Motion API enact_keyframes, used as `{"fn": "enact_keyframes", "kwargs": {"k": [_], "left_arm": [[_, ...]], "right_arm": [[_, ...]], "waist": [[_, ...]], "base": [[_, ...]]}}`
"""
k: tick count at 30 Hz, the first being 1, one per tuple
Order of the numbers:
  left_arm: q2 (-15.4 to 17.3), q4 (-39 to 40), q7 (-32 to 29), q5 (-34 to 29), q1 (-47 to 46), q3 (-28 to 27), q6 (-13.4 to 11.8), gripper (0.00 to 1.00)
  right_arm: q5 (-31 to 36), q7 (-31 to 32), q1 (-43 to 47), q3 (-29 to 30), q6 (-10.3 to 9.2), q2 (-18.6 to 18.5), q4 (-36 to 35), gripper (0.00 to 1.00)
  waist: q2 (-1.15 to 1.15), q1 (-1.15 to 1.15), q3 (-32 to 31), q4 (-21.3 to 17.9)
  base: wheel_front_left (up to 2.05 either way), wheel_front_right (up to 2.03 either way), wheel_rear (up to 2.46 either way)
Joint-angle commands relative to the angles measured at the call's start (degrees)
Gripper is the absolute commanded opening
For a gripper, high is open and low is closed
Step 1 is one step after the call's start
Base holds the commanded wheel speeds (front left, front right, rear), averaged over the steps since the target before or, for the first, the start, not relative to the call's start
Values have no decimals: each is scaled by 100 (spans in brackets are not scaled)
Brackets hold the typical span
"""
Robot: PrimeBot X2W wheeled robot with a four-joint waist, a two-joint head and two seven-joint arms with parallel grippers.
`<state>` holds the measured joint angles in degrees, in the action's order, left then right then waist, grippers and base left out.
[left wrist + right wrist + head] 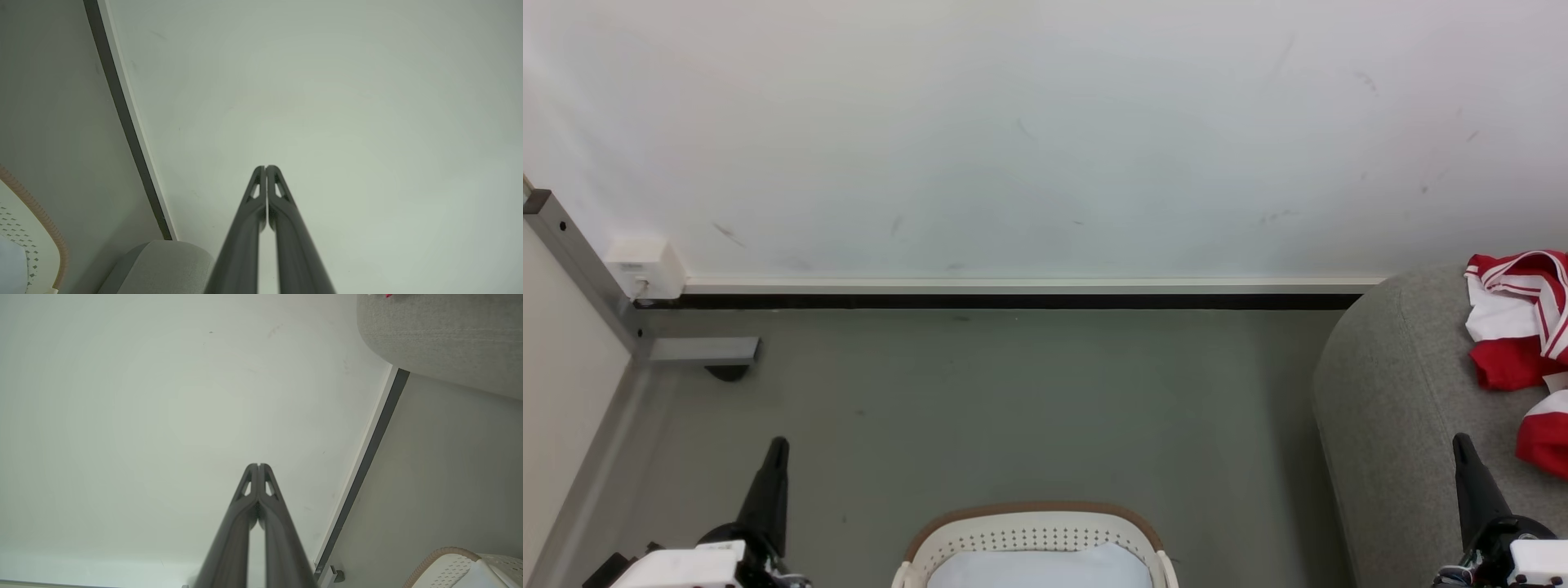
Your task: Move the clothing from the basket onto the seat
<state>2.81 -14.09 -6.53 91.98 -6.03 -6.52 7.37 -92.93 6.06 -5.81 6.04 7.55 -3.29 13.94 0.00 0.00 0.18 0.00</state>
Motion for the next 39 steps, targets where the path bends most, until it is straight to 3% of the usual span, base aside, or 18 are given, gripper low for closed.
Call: {"fn": "enact_keyframes", "kwargs": {"k": [1,39], "left_arm": [[10,-2,-21,79,-46,-12,29,0],[11,-2,-20,79,-46,-11,29,0]], "right_arm": [[24,32,-67,21,-12,8,16,0],[51,33,-70,46,-12,23,16,0]], "waist": [[0,0,0,0],[0,0,0,0]], "base": [[0,0,0],[0,0,0]]}}
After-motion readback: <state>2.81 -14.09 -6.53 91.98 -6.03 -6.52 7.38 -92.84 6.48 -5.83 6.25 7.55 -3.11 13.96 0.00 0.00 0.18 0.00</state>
